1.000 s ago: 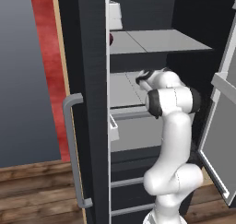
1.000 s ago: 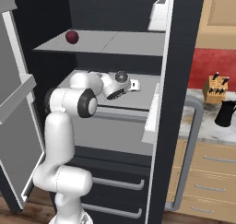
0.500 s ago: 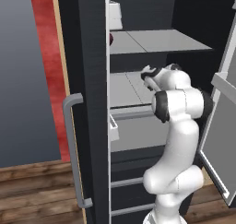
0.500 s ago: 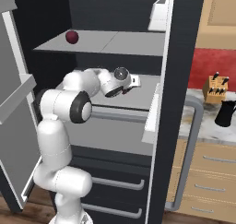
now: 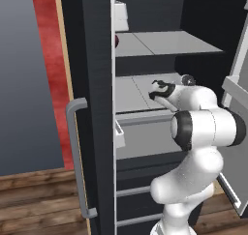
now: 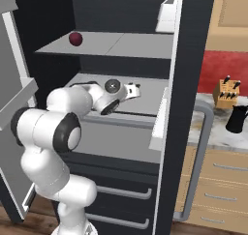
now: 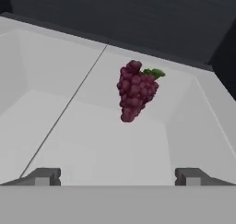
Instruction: Move the beet and grapes from the top shelf to the second highest shelf to make space. Then, place the pitcher from the counter on the cleared top shelf.
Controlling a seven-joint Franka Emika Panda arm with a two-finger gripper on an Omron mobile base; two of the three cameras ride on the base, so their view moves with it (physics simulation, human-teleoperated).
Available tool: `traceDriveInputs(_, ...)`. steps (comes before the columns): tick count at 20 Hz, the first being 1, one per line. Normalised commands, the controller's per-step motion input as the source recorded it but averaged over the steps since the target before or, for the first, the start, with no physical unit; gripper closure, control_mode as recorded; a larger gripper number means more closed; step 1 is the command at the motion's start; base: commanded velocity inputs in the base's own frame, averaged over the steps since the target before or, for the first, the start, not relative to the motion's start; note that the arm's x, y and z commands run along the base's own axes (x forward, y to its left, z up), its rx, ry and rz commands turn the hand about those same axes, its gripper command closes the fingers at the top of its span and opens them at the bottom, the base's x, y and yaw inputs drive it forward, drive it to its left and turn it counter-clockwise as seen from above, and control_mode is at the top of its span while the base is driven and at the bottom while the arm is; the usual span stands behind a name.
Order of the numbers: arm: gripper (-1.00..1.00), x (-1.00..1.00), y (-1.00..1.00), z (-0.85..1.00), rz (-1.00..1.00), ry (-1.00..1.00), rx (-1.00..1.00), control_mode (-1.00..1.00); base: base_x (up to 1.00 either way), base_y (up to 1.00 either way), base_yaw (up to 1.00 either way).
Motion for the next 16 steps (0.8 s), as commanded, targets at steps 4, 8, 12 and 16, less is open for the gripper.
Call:
traceDriveInputs(4, -1.00, -1.00, 0.19, 0.45, 0.12, 0.00, -0.06, -1.00, 0.00, 0.00, 0.00)
traceDriveInputs(8, -1.00, -0.98, 0.14, 0.78, 0.16, 0.00, 0.00, -1.00, 0.00, 0.00, 0.00)
traceDriveInputs(12, -1.00, -0.81, 0.23, 0.97, 0.18, 0.00, 0.00, -1.00, 0.00, 0.00, 0.00)
traceDriveInputs(16, -1.00, -0.47, 0.29, 1.00, 0.08, 0.00, 0.00, -1.00, 0.00, 0.00, 0.00)
